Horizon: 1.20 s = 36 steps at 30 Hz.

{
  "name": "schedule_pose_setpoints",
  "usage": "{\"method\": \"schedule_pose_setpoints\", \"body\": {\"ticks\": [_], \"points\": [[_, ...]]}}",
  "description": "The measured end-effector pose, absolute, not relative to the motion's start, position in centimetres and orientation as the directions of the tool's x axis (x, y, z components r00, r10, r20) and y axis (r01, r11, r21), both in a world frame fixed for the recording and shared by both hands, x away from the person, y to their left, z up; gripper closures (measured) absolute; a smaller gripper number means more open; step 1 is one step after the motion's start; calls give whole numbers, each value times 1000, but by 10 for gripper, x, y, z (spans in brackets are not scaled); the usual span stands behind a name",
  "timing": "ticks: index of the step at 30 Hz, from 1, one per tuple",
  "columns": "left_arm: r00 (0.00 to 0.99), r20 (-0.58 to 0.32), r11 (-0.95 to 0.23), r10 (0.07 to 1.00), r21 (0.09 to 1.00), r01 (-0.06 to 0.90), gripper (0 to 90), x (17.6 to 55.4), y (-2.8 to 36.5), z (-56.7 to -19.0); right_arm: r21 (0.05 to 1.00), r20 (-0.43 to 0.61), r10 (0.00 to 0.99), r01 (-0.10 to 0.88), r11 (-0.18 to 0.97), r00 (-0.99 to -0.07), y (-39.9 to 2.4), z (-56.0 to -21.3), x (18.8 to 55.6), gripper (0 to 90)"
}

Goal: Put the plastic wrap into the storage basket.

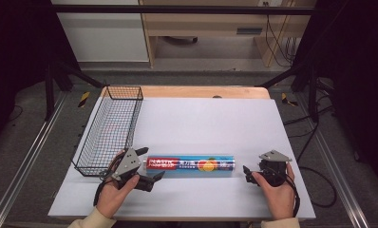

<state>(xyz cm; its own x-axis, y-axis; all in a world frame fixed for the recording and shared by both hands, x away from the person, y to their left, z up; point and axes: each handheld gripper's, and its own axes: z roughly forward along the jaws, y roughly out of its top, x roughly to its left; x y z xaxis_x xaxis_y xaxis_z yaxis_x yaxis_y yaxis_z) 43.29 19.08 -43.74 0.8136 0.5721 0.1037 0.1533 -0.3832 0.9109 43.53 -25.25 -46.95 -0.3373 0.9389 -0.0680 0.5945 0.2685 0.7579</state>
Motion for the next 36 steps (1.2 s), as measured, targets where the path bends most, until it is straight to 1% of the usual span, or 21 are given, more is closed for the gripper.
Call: {"method": "schedule_pose_setpoints", "body": {"ticks": [3, 7, 8, 9, 12, 17, 19, 22, 23, 24, 25, 26, 27, 29, 30, 31, 33, 34, 35, 36], "points": [[827, 108, -388, 551, 911, 140, 21, 431, 190, -436, 778, -84, 933, 562, 281, -350, -250, -462, 425, 69], [825, 118, -406, 553, 902, 143, 22, 430, 190, -436, 804, -115, 918, 507, 310, -380, -248, -452, 420, 50], [838, 111, -412, 534, 900, 143, 23, 429, 191, -436, 810, -144, 913, 485, 330, -381, -246, -446, 419, 40], [842, 108, -413, 529, 899, 144, 24, 429, 192, -436, 815, -161, 909, 468, 342, -383, -245, -443, 418, 51], [840, 111, -410, 531, 901, 140, 24, 426, 195, -433, 807, -223, 877, 424, 411, -425, -235, -431, 416, 50], [835, 103, -397, 541, 906, 146, 21, 420, 207, -431, 742, -325, 753, 339, 578, -572, -214, -413, 416, 58], [832, 101, -398, 546, 905, 151, 20, 417, 210, -431, 721, -340, 706, 310, 620, -621, -205, -404, 418, 44], [832, 111, -397, 543, 907, 138, 19, 413, 213, -430, 683, -369, 630, 260, 682, -683, -194, -390, 423, 50], [832, 111, -397, 543, 907, 138, 19, 413, 213, -430, 683, -369, 630, 260, 682, -683, -194, -390, 423, 50], [831, 113, -390, 544, 911, 131, 20, 414, 213, -429, 660, -383, 579, 225, 717, -720, -186, -382, 428, 49], [831, 113, -390, 544, 911, 131, 20, 414, 213, -429, 660, -383, 579, 225, 717, -720, -186, -382, 428, 49], [829, 118, -390, 547, 912, 128, 20, 415, 212, -429, 652, -369, 543, 207, 730, -754, -178, -377, 434, 45], [826, 117, -389, 551, 912, 130, 20, 415, 212, -430, 647, -362, 527, 200, 736, -769, -175, -377, 437, 46], [826, 118, -389, 551, 912, 130, 21, 415, 212, -430, 619, -346, 471, 180, 765, -811, -165, -379, 447, 71], [826, 119, -394, 550, 910, 132, 21, 415, 212, -430, 609, -329, 443, 172, 775, -834, -160, -382, 453, 94], [826, 118, -392, 551, 911, 131, 22, 415, 212, -430, 607, -318, 425, 162, 778, -848, -157, -384, 457, 89], [826, 127, -396, 549, 910, 123, 22, 414, 212, -430, 604, -264, 394, 168, 779, -881, -151, -392, 467, 87], [826, 128, -396, 549, 910, 123, 21, 414, 213, -430, 592, -256, 371, 159, 790, -893, -148, -397, 471, 88], [826, 128, -396, 549, 910, 123, 21, 414, 213, -430, 592, -256, 371, 159, 790, -893, -148, -397, 471, 88], [827, 126, -396, 548, 910, 124, 21, 414, 213, -430, 566, -231, 336, 154, 810, -913, -138, -406, 480, 82]]}}
